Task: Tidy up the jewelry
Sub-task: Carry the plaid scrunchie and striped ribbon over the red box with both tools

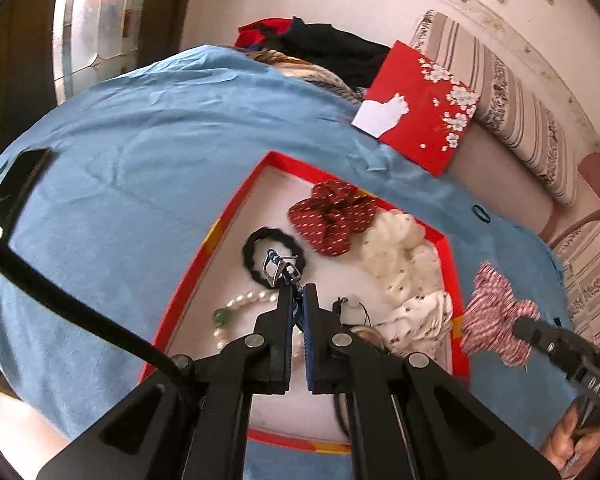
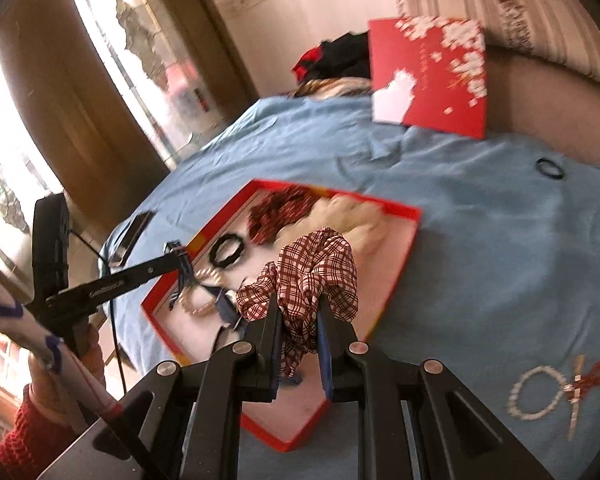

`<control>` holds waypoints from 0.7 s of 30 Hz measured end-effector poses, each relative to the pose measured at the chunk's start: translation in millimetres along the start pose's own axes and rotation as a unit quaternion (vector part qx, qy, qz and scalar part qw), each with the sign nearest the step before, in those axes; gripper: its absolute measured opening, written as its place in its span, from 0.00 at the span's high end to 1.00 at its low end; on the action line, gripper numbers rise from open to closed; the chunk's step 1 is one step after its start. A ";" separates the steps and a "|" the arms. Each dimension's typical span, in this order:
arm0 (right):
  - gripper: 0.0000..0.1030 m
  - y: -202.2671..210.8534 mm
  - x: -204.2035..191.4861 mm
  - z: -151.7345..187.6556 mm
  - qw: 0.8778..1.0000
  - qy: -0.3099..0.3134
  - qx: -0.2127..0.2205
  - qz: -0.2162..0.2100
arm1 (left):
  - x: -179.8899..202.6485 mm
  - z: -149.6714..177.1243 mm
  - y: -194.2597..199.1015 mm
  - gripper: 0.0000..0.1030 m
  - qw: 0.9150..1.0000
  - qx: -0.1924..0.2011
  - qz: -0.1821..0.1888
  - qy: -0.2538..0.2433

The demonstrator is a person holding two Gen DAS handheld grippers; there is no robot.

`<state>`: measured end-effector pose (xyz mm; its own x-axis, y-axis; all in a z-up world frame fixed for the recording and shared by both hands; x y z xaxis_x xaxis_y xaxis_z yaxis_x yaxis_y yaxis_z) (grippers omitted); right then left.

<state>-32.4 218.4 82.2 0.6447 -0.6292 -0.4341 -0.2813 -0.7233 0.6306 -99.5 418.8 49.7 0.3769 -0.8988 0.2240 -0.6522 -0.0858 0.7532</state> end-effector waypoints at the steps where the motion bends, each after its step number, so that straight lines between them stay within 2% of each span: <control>1: 0.84 -4.4 -4.2 3.8 1.000 0.003 -0.007 -0.004 | -3.7 1.1 1.2 0.96 1.000 0.002 -0.009 0.001; 6: 0.84 -27.2 -25.4 25.9 0.998 0.026 -0.047 -0.020 | -18.4 4.8 0.3 0.96 0.997 0.006 -0.077 -0.012; 8: 0.84 -32.9 -28.3 33.7 0.997 0.034 -0.060 -0.017 | -23.1 5.4 0.4 0.96 0.996 0.004 -0.091 -0.010; 19: 0.80 -45.8 -24.8 51.9 0.995 0.035 -0.092 0.004 | -25.9 6.0 -1.5 0.95 0.997 -0.007 -0.083 0.001; 21: 0.77 -45.4 -29.6 53.4 0.995 0.041 -0.095 0.002 | -26.0 4.7 0.0 0.91 0.997 -0.001 -0.081 0.007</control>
<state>-76.6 254.7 32.1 0.7017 -0.6012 -0.3822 -0.1491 -0.6486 0.7464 -112.4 440.1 40.9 0.4865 -0.8671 0.1075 -0.5802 -0.2286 0.7817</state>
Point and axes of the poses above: each gripper's, at about its wrist camera, not at the fingertips, and y roughly against the way its jaws point, x to its right, z to its underside, the point moved 6 cm from there along -y, roughly the way its jaws point, and after that the axes turned 5 degrees about -z, right-handed, at the moved point
